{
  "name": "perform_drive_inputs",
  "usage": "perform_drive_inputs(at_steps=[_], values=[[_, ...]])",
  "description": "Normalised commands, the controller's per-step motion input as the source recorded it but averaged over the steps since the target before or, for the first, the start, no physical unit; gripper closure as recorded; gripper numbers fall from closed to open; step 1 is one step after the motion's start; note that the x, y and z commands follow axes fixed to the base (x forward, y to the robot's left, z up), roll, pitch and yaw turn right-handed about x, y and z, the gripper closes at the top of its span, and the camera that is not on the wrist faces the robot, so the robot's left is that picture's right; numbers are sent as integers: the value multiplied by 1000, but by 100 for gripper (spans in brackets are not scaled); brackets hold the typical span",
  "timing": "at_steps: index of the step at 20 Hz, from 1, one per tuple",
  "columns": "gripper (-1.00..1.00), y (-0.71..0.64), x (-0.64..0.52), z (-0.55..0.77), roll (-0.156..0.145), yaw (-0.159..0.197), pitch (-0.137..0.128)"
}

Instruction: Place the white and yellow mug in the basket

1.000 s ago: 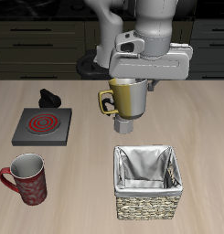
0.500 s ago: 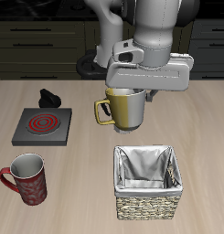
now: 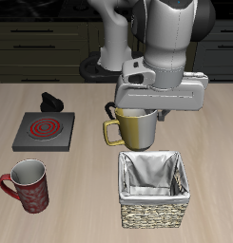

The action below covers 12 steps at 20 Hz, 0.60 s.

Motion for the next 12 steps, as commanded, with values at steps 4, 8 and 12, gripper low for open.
perform_drive_inputs(at_steps=[4,8,12], values=[[100,13,228,-94,-16,-16,34],[100,45,227,-110,-13,22,19],[100,131,229,-116,-3,12,11]])
